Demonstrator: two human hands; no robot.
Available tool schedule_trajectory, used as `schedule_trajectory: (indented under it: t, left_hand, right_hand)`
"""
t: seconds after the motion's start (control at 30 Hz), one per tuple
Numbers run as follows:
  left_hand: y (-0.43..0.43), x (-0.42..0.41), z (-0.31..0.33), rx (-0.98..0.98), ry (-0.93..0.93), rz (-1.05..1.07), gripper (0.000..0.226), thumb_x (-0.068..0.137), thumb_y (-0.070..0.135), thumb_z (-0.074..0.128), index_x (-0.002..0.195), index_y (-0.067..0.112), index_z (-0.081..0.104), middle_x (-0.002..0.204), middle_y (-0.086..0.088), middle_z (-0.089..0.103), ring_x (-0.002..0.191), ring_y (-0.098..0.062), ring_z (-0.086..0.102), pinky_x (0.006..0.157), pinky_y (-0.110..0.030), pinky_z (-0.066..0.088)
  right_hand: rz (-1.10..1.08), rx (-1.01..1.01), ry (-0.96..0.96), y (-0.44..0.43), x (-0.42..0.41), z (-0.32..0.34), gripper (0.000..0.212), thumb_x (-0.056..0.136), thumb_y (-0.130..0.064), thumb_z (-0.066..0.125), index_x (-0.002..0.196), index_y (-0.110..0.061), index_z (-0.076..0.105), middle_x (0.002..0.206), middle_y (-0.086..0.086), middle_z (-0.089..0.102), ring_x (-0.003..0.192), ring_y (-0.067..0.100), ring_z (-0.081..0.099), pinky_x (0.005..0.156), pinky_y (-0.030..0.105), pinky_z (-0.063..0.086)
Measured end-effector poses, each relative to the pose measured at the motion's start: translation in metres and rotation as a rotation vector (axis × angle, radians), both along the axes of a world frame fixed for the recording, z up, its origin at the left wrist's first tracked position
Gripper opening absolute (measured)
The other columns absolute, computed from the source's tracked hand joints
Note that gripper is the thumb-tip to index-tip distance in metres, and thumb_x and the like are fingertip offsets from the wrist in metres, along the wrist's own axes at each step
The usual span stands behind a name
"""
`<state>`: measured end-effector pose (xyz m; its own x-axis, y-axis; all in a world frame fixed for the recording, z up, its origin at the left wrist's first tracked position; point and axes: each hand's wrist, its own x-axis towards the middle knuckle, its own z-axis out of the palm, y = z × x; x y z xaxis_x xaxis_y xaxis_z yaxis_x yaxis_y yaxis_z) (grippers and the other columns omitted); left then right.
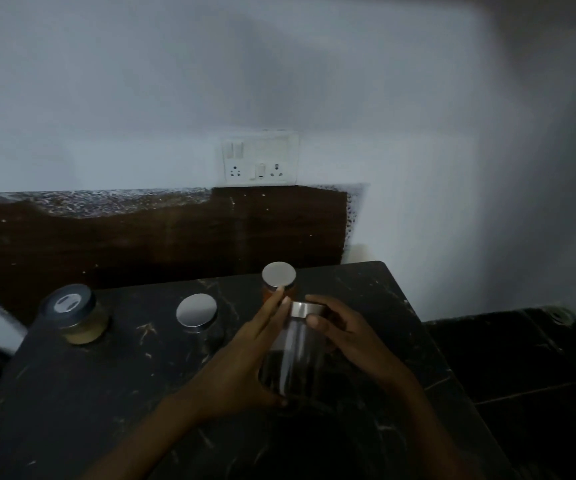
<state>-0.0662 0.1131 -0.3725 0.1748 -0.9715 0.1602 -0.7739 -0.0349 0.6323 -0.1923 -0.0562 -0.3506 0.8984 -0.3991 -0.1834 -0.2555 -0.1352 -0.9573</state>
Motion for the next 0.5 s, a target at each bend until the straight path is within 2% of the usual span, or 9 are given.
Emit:
schedule_trajectory:
  t: [0.07,0.2,0.3,0.4,0.43,0.5]
  left_hand:
    - [0.017,0.005,0.004,0.005,0.010,0.016,0.125,0.063,0.047,0.078,0.139,0.047,-0.022,0.150,0.024,-0.023,0.140,0.006,-0.004,0.111,-0.026,0.023]
    - [0.050,0.014,0.010,0.000,0.039,0.046,0.123,0.058,0.051,0.078,0.136,0.055,-0.017,0.148,0.029,-0.019,0.136,0.013,-0.005,0.109,-0.020,0.020]
    - [0.071,0.021,0.013,-0.008,0.130,0.118,0.123,0.054,0.051,0.080,0.139,0.054,-0.010,0.147,0.032,-0.013,0.137,0.011,0.003,0.109,-0.021,0.025]
    - [0.090,0.030,0.018,-0.032,0.186,0.173,0.124,0.054,0.045,0.085,0.140,0.048,-0.005,0.147,0.033,-0.010,0.131,0.021,0.003,0.099,0.000,0.024]
    - [0.096,0.032,0.020,-0.037,0.204,0.185,0.123,0.055,0.042,0.086,0.140,0.046,-0.003,0.148,0.031,-0.008,0.130,0.022,0.005,0.097,0.003,0.024]
    - [0.106,0.036,0.024,-0.047,0.242,0.200,0.122,0.055,0.041,0.086,0.140,0.045,-0.001,0.149,0.028,-0.003,0.130,0.020,0.011,0.097,0.001,0.028]
  right_hand:
    - [-0.002,0.045,-0.016,0.018,0.005,0.003,0.023,0.086,-0.031,0.055,0.104,-0.042,0.047,0.105,-0.017,0.054,0.090,-0.006,0.058,0.066,0.011,0.046]
    - [-0.008,0.049,-0.050,0.052,0.015,0.004,0.037,0.087,-0.032,0.054,0.123,-0.035,0.044,0.119,-0.012,0.053,0.109,0.007,0.055,0.076,0.015,0.046]
    - [0.028,0.108,-0.049,0.068,0.019,0.005,0.048,0.086,-0.034,0.055,0.132,-0.035,0.039,0.125,-0.011,0.055,0.109,0.006,0.058,0.078,0.021,0.050]
    - [0.034,0.114,-0.073,0.080,0.022,0.006,0.056,0.083,-0.036,0.057,0.134,-0.041,0.035,0.127,-0.016,0.053,0.112,0.004,0.055,0.088,0.029,0.048]
    - [0.038,0.102,-0.076,0.083,0.023,0.007,0.058,0.082,-0.038,0.057,0.135,-0.042,0.033,0.129,-0.017,0.051,0.112,0.003,0.055,0.089,0.029,0.048]
    - [0.061,0.045,-0.090,0.089,0.025,0.009,0.059,0.083,-0.039,0.058,0.135,-0.044,0.032,0.132,-0.017,0.048,0.108,0.001,0.058,0.085,0.028,0.050]
